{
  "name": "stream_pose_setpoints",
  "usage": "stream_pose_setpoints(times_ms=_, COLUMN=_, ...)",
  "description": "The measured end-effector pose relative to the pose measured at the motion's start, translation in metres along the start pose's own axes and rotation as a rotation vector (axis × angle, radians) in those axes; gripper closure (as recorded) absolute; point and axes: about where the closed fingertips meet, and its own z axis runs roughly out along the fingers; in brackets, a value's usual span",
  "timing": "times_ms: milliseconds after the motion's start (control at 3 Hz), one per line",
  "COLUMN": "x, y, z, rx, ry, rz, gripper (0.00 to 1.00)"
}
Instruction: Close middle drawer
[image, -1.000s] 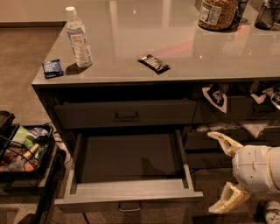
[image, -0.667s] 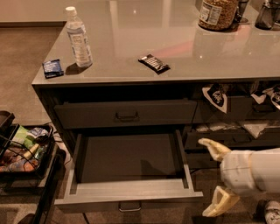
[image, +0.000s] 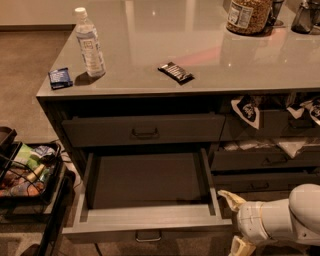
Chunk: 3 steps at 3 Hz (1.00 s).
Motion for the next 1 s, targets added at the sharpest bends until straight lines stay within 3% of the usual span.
stream_pose_setpoints(times_ms=333, x=0.000, y=0.000, z=0.000, rx=0.000, ry=0.000, rz=0.000, gripper=0.00)
stream_pose_setpoints(times_ms=667, x=0.014, y=0.027, z=0.024, rx=-0.045, ry=-0.033, rz=-0.005, gripper=0.00)
stream_pose_setpoints(times_ms=1000, x=0.043, y=0.077, z=0.078, rx=-0.114, ry=-0.108, rz=0.034, gripper=0.00)
